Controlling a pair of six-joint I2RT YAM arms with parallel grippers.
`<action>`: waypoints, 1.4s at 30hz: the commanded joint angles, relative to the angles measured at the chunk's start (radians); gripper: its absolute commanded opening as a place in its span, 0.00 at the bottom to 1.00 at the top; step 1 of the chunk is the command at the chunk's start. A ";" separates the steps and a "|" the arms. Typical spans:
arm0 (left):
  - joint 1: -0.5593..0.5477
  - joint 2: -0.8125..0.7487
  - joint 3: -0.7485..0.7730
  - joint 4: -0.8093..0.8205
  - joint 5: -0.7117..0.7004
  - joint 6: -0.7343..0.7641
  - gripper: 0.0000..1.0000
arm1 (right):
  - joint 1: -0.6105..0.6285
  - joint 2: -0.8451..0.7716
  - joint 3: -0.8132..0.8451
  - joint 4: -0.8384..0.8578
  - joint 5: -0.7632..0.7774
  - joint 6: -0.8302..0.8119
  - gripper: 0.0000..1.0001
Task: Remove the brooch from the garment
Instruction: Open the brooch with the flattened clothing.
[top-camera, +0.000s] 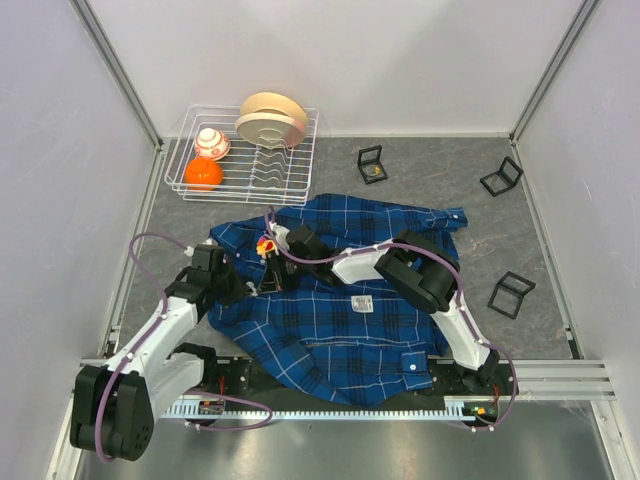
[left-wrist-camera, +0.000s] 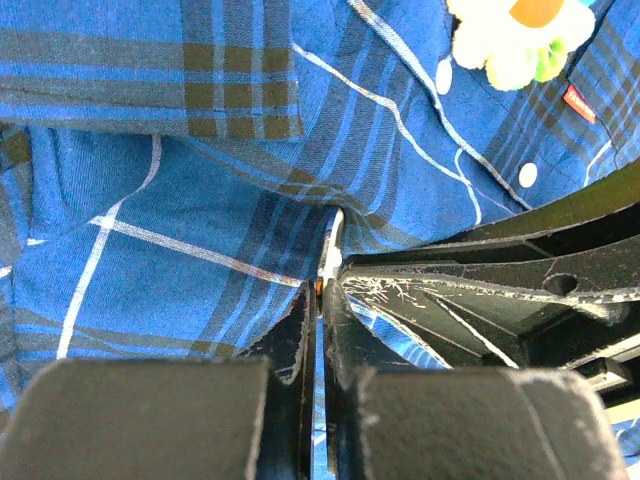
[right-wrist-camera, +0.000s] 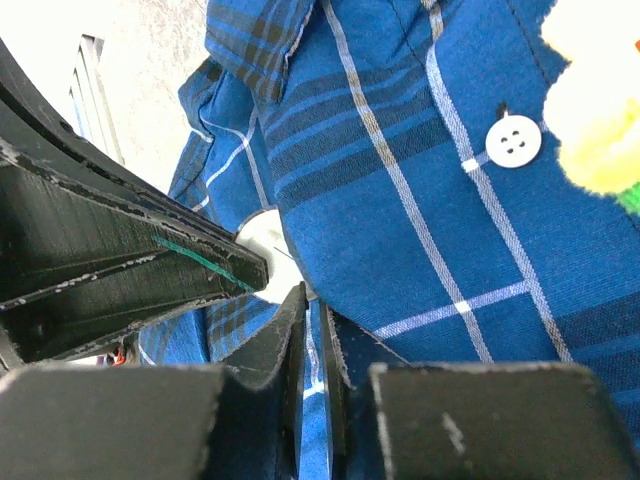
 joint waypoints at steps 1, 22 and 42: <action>0.004 0.000 0.015 0.023 0.025 0.114 0.02 | -0.003 -0.016 0.061 -0.007 0.025 -0.038 0.17; 0.002 -0.009 -0.029 0.126 0.052 0.183 0.02 | -0.025 0.033 0.112 -0.013 0.005 -0.010 0.16; -0.010 0.062 0.003 0.097 0.026 0.178 0.02 | -0.045 0.119 0.165 -0.011 -0.044 0.094 0.15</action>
